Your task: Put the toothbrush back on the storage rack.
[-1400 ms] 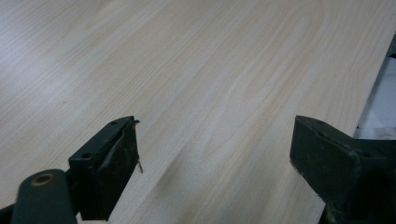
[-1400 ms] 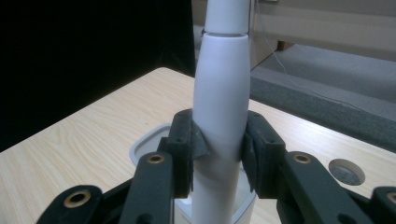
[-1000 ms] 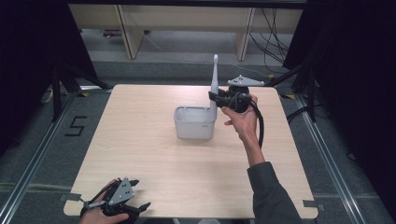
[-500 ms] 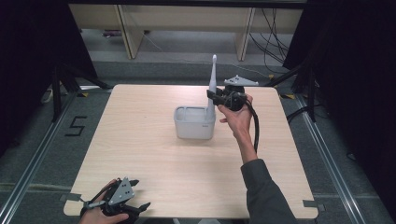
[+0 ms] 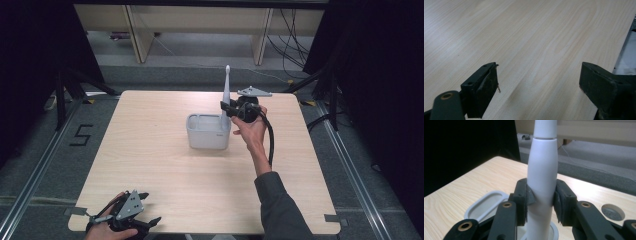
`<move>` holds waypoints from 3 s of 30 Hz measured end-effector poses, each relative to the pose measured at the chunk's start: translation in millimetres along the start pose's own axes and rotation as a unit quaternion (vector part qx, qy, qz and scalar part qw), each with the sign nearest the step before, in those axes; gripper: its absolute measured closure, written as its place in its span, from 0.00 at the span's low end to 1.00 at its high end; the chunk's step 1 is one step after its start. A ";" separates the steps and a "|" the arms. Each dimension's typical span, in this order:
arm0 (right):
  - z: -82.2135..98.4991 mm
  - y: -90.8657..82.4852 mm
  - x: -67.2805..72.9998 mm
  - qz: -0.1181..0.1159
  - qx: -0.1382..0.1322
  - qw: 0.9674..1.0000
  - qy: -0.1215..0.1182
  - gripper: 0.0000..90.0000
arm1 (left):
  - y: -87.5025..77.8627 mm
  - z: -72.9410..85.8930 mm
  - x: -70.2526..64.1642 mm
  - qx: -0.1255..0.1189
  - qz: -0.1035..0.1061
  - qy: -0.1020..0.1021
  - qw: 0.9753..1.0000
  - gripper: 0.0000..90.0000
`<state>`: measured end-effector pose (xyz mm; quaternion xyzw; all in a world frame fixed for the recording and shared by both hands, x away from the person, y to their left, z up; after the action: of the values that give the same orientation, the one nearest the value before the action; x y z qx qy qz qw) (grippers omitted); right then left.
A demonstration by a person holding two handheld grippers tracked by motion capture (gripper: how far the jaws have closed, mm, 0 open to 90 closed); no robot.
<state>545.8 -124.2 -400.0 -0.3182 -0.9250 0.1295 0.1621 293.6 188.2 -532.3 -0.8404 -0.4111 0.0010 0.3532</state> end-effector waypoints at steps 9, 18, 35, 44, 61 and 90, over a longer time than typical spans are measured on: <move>15.9 4.1 -3.4 0.003 0.008 1.000 0.003 0.74 | 0.3 0.0 0.1 -0.001 -0.001 0.000 1.000 0.16; 26.0 6.8 -3.3 0.003 0.009 1.000 -0.002 0.74 | 0.1 0.4 0.9 0.005 -0.001 0.006 1.000 0.16; 37.2 4.8 -7.8 -0.003 0.008 1.000 0.004 0.74 | 0.3 0.2 0.5 0.003 -0.001 0.005 1.000 0.16; 39.3 4.4 -8.2 0.005 0.010 1.000 -0.010 0.74 | -0.7 0.3 -0.1 0.008 0.003 0.001 1.000 0.16; 40.5 3.2 -6.0 -0.004 0.005 1.000 -0.008 0.73 | -0.5 -0.2 -0.3 0.006 0.006 0.004 1.000 0.16; 32.6 -14.7 0.0 -0.016 -0.004 1.000 -0.002 0.51 | 0.3 0.1 -0.7 0.000 0.000 0.003 1.000 0.16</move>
<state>525.3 -139.8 -424.8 -0.3036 -0.9309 0.1233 0.1613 293.3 187.6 -532.8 -0.8404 -0.4096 -0.0015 0.3550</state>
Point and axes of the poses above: each handheld gripper's, and its own axes: y roughly forward along the jaws, z roughly out of its underside, x roughly to its left, the point moved 4 cm from there along y, roughly forward along the jaws, and after that the axes turned 15 degrees about -z, right-handed, at the moved point
